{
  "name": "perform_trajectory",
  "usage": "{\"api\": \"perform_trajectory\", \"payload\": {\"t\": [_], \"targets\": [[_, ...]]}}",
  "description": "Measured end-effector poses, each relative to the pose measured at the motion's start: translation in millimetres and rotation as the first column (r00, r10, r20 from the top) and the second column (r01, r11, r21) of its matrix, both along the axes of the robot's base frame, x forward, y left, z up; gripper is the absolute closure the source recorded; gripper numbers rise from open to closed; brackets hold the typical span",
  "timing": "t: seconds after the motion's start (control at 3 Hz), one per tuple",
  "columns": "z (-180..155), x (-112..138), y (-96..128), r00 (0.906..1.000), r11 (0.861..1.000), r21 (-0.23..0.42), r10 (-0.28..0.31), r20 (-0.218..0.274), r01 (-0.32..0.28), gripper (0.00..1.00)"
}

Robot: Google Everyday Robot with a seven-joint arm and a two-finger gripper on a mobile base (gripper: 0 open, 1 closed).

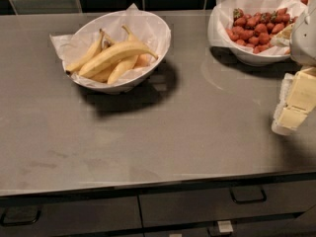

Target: Pick banana from white bowl

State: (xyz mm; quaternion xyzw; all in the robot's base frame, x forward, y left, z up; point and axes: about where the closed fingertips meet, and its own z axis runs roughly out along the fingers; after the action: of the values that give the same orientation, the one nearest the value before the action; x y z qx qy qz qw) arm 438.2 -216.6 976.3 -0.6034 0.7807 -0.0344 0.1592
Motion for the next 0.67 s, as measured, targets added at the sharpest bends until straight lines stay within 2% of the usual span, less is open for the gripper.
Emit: {"api": "perform_trajectory", "payload": {"t": [0.33, 0.67], "targets": [[2.0, 1.5, 1.3, 0.9999, 1.0, 0.007, 0.009, 0.01, -0.009, 0.0], [-2.4, 12.5, 9.5, 0.9952, 0.994, 0.051, 0.096, 0.016, -0.097, 0.0]]}}
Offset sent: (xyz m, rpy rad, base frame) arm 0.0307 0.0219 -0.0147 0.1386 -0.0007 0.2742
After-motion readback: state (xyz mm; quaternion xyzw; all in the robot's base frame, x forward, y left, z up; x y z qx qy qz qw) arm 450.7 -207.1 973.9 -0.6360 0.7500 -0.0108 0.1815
